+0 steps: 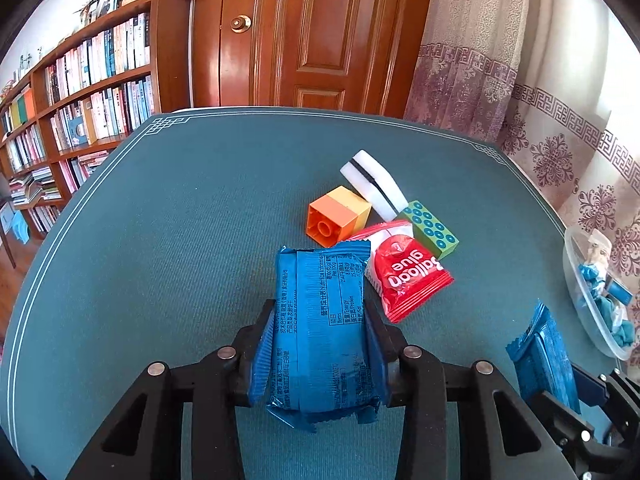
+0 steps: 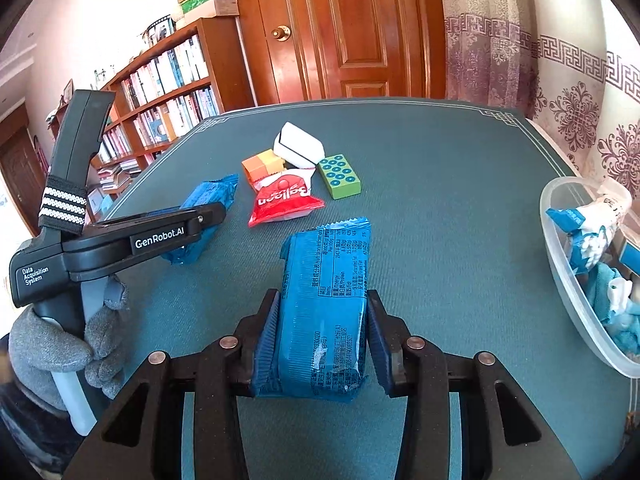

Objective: Organize objects
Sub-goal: 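Lift the blue packs and carry them toward the clear bowl with both tools, then lower the blue pack into the bowl and open the right tool while the left tool carries its pack over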

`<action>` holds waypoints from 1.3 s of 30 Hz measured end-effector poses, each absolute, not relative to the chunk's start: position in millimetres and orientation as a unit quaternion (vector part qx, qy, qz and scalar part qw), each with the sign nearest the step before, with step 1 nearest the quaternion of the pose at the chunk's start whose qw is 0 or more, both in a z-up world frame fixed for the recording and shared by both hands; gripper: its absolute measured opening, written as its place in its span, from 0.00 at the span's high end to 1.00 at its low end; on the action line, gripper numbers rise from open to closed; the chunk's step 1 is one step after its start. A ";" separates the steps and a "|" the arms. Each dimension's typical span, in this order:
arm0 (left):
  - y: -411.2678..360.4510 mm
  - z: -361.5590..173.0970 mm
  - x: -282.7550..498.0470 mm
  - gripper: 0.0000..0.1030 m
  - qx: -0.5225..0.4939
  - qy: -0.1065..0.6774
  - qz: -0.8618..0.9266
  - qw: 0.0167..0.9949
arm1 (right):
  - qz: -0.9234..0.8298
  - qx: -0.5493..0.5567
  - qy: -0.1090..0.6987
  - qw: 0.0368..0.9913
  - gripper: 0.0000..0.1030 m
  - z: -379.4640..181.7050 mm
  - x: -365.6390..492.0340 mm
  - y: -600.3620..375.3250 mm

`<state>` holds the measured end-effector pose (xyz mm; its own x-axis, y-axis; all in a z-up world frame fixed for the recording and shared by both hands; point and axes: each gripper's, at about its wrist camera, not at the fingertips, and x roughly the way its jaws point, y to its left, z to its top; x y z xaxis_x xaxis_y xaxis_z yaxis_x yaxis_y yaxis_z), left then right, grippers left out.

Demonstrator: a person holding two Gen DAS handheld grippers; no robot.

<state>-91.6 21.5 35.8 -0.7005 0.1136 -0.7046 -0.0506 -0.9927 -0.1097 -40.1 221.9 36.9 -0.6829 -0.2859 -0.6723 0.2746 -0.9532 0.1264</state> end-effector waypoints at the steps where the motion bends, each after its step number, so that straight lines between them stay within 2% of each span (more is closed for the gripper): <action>1: 24.1 36.7 -90.9 0.58 -0.384 -0.039 0.921 0.047 | -0.919 0.366 -0.010 0.148 0.59 38.8 -39.1 225.8; 24: 85.1 48.8 -69.8 0.58 -0.384 -0.002 0.916 0.115 | -0.944 0.323 -0.068 -0.011 0.59 81.4 -17.8 369.6; 39: 118.0 51.8 -60.4 0.58 -0.383 0.022 0.911 0.152 | -0.934 0.330 -0.068 -0.124 0.59 83.3 -83.2 442.9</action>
<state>-60.4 118.0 51.8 -0.6602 0.2591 -0.7050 -0.2934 -0.9530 -0.0755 -83.2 442.9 83.3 -0.7521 0.1862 -0.6322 -0.2757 -0.9602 0.0452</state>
